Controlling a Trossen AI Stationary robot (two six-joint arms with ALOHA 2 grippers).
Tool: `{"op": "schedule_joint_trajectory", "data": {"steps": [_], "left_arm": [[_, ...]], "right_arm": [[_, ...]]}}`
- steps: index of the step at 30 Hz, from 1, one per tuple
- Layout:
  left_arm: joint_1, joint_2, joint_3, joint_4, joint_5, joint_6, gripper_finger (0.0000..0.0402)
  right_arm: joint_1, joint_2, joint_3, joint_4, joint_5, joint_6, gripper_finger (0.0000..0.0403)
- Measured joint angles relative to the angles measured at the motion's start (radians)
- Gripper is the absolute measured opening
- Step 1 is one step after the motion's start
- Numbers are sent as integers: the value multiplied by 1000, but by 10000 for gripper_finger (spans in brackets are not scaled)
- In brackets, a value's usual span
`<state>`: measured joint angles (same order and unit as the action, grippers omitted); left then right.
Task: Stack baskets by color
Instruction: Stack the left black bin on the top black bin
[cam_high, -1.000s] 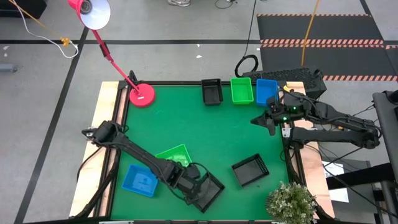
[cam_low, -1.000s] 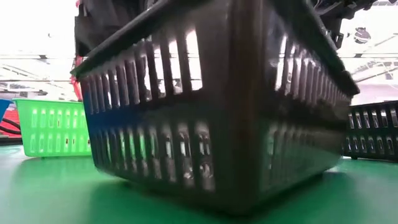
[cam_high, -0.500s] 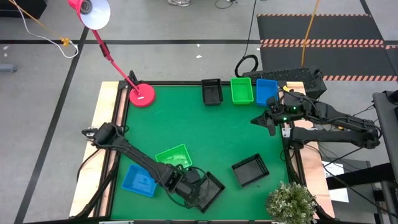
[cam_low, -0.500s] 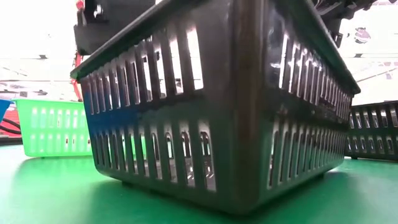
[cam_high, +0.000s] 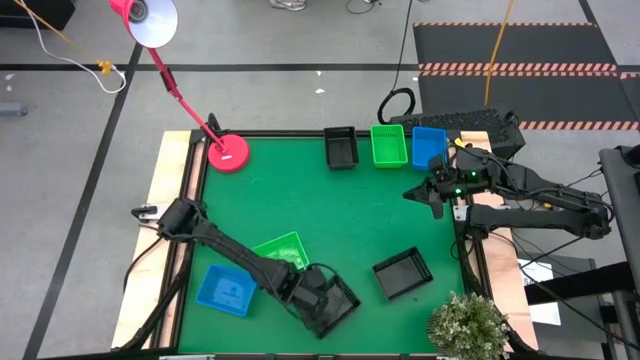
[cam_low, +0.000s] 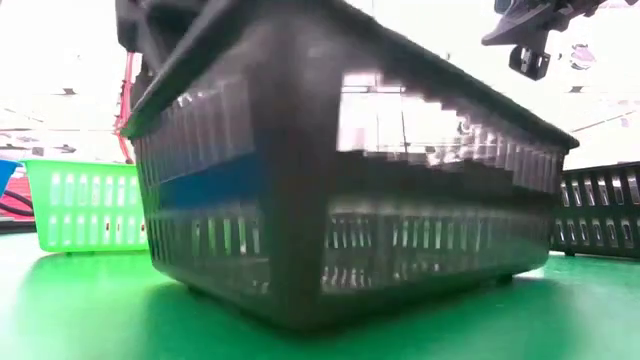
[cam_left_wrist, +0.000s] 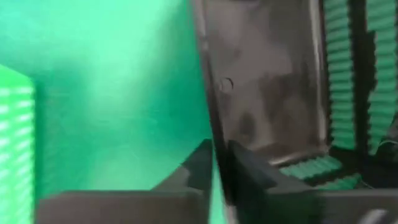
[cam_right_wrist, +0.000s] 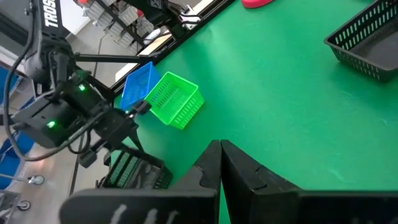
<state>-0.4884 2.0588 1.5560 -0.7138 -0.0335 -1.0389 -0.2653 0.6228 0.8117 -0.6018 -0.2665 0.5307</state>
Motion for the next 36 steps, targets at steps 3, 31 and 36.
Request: {"op": "schedule_joint_trajectory", "data": {"steps": [3, 31, 36], "left_arm": [[31, -34, 0, -2, 17, 6, 12], [716, -440, 6, -46, -38, 163, 5], [802, -434, 63, -31, -37, 230, 5]], "right_arm": [[0, 0, 0, 0, 0, -2, 0], [-2, 5, 0, 58, 225, -155, 0], [-2, 10, 0, 60, 299, -209, 0]]}}
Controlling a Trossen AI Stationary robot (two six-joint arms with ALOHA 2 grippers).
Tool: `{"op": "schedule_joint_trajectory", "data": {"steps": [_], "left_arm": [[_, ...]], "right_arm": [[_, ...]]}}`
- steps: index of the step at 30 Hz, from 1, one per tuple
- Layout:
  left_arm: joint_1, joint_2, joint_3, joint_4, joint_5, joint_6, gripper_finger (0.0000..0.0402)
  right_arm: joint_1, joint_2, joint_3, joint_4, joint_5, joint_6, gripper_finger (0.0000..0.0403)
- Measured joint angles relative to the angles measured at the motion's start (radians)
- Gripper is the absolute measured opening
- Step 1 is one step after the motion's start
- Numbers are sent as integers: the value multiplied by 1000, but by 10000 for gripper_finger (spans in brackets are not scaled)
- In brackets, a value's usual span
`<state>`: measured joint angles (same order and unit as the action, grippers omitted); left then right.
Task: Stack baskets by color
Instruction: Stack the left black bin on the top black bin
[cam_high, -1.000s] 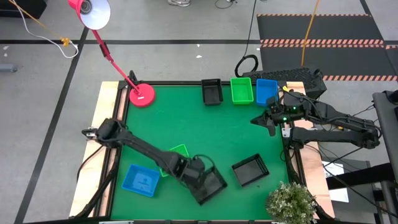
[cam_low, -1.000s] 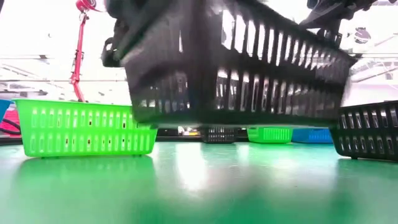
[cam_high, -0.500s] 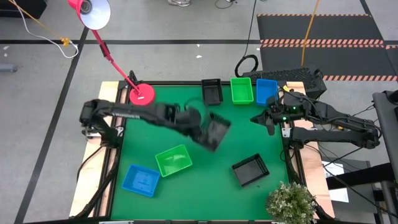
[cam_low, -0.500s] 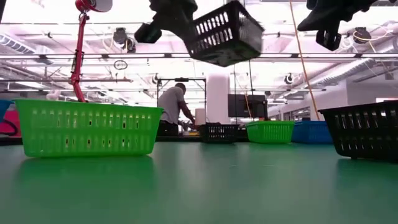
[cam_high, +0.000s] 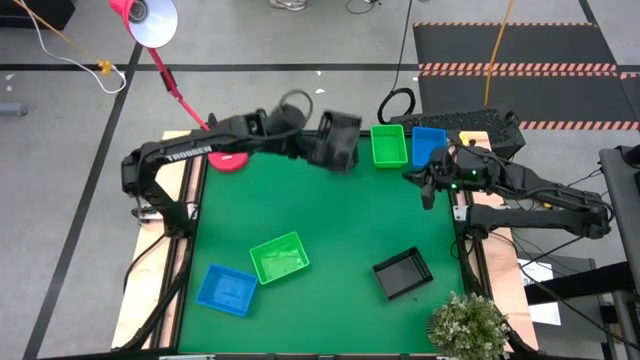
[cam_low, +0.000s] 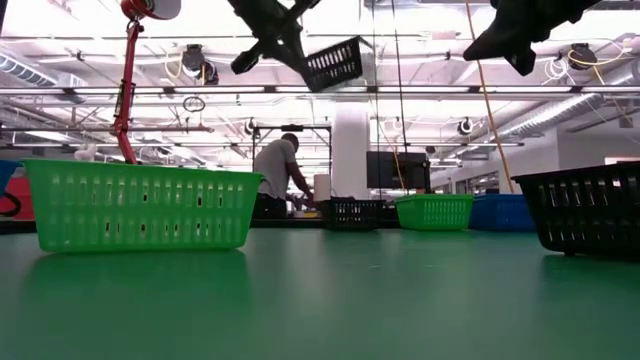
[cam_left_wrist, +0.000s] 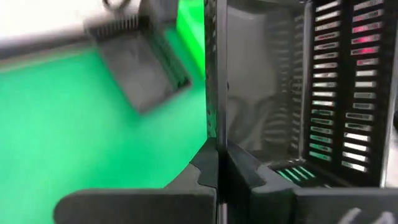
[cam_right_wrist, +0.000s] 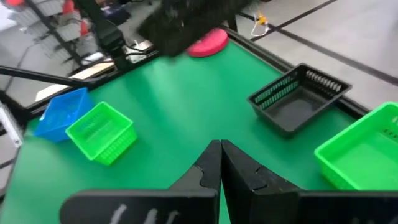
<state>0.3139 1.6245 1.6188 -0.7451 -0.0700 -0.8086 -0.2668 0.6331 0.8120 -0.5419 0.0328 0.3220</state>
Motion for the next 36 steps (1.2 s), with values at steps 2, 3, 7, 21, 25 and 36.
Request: {"op": "schedule_joint_trajectory", "data": {"steps": [2, 3, 7, 21, 25, 36], "left_arm": [[33, 3, 24, 10, -2, 11, 5], [48, 5, 33, 3, -2, 22, 5], [102, 7, 61, 1, -9, 41, 5], [160, 12, 92, 27, -80, -135, 5], [160, 49, 92, 39, -86, -149, 5], [164, 207, 90, 68, -48, -173, 5]], "right_arm": [[0, 3, 0, 0, 24, -1, 0], [0, 3, 0, 0, 37, -2, 0], [-4, 3, 0, 12, 52, -1, 0], [-15, 0, 0, 63, 47, -178, 0], [-15, -7, 0, 66, 46, -196, 0], [-15, -8, 0, 112, 48, -282, 0]]}}
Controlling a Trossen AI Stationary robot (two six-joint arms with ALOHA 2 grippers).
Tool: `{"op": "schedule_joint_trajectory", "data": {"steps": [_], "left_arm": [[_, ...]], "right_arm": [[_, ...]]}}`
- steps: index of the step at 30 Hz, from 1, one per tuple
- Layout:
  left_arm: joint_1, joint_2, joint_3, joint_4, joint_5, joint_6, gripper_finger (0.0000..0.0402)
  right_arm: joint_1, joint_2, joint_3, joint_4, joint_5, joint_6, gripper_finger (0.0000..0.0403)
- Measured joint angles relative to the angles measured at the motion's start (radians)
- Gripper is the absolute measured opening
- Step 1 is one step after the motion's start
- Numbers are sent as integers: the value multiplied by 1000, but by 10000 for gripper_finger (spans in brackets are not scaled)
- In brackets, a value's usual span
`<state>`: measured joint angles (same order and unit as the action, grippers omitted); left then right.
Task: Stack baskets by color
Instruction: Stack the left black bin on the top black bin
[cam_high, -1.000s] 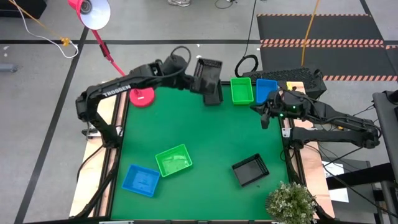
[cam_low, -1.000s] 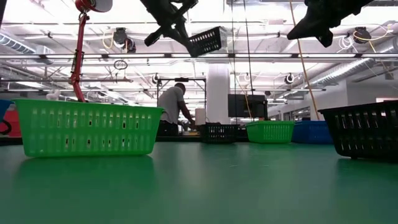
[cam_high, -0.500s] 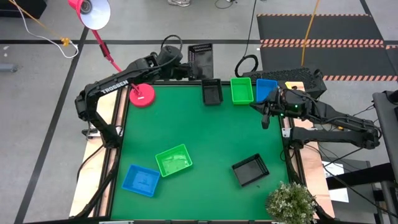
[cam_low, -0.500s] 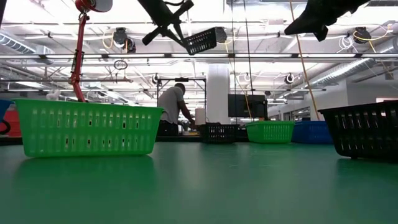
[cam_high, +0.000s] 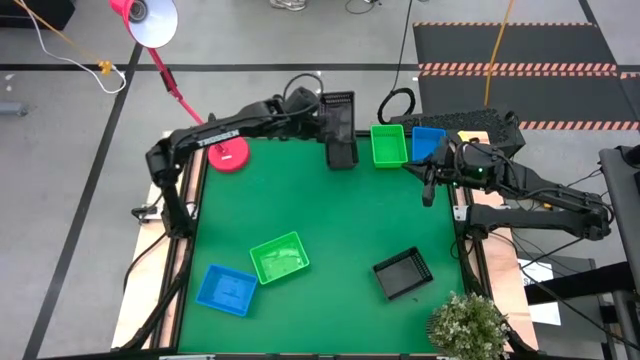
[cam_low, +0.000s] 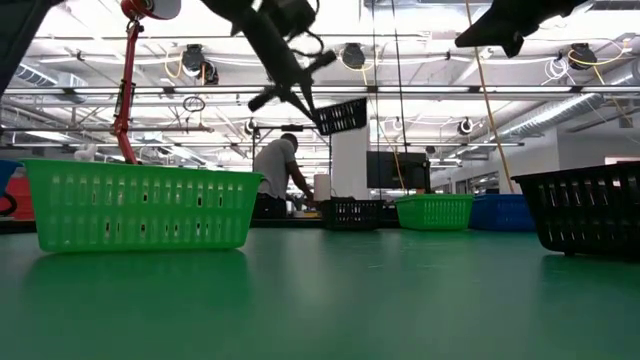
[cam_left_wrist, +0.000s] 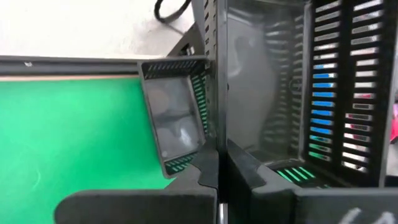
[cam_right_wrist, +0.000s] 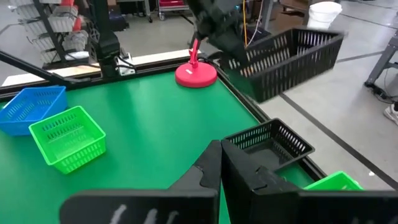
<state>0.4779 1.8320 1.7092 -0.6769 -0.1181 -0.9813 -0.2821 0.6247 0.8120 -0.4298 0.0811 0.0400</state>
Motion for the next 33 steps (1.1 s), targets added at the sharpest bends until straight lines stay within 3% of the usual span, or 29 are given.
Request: {"op": "schedule_joint_trajectory", "data": {"steps": [13, 33], "left_arm": [[28, 199, -1, 101, 118, -23, 10], [10, 211, -71, 106, 119, -102, 12]], "right_arm": [[-20, -14, 0, -28, 1, 0, 0], [-53, -42, 0, -54, 1, -4, 0]]}}
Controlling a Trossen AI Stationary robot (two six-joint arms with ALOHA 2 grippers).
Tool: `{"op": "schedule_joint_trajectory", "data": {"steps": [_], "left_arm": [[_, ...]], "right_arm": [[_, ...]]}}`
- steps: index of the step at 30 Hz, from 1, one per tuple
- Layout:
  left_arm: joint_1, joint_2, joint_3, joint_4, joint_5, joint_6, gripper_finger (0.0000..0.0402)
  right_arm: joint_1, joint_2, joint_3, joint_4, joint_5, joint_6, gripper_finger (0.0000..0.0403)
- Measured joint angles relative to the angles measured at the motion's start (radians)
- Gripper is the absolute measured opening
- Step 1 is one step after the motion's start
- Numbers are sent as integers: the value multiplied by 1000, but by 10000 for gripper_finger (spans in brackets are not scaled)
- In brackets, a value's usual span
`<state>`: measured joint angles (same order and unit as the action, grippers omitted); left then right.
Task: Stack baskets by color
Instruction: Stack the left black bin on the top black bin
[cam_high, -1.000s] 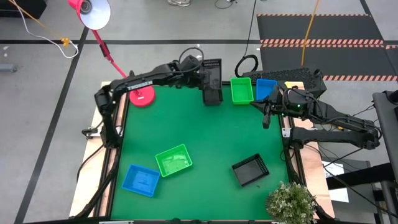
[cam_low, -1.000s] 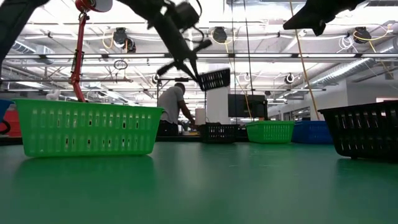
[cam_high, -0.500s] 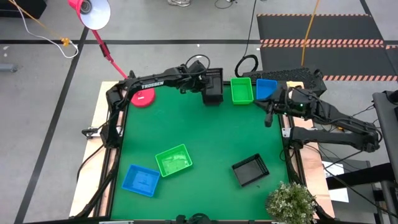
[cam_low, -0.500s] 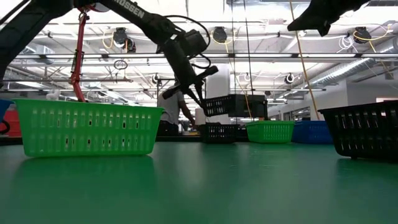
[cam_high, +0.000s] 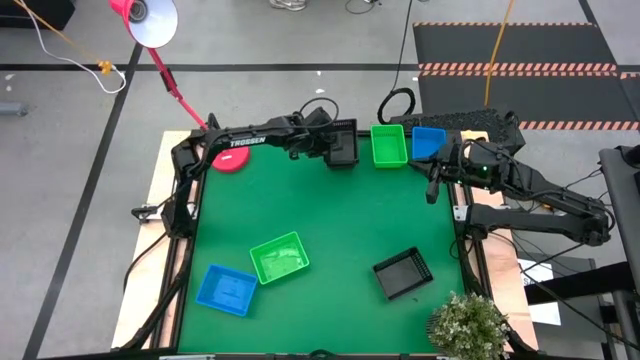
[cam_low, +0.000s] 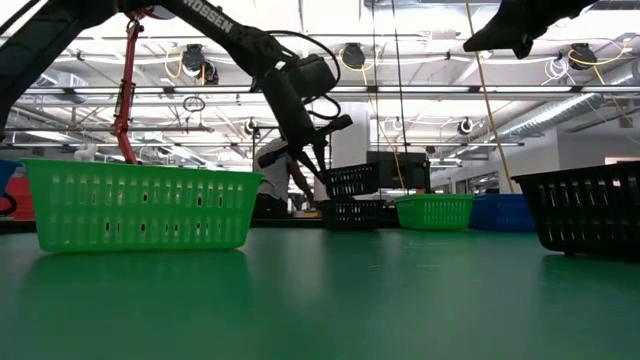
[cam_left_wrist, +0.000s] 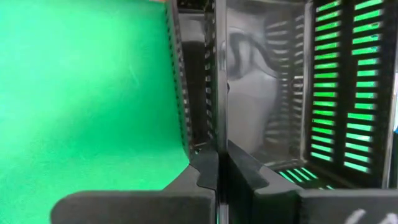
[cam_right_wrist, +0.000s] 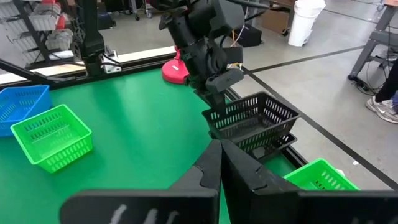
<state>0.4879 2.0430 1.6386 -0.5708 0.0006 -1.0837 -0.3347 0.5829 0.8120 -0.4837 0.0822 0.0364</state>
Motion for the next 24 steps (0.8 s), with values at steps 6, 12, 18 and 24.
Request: {"op": "schedule_joint_trajectory", "data": {"steps": [6, 12, 18, 24], "left_arm": [[-5, 0, -63, 80, -1, -52, 14], [14, 0, -93, 94, 0, -32, 13], [31, 0, -93, 100, 1, 4, 16], [54, 20, -93, 97, 28, 54, 28]], "right_arm": [[0, 0, 0, 0, 0, 0, 0], [0, 0, 0, 0, 0, 0, 0], [0, 0, 0, 0, 0, 1, 0], [0, 1, 0, 0, 0, 0, 0]]}}
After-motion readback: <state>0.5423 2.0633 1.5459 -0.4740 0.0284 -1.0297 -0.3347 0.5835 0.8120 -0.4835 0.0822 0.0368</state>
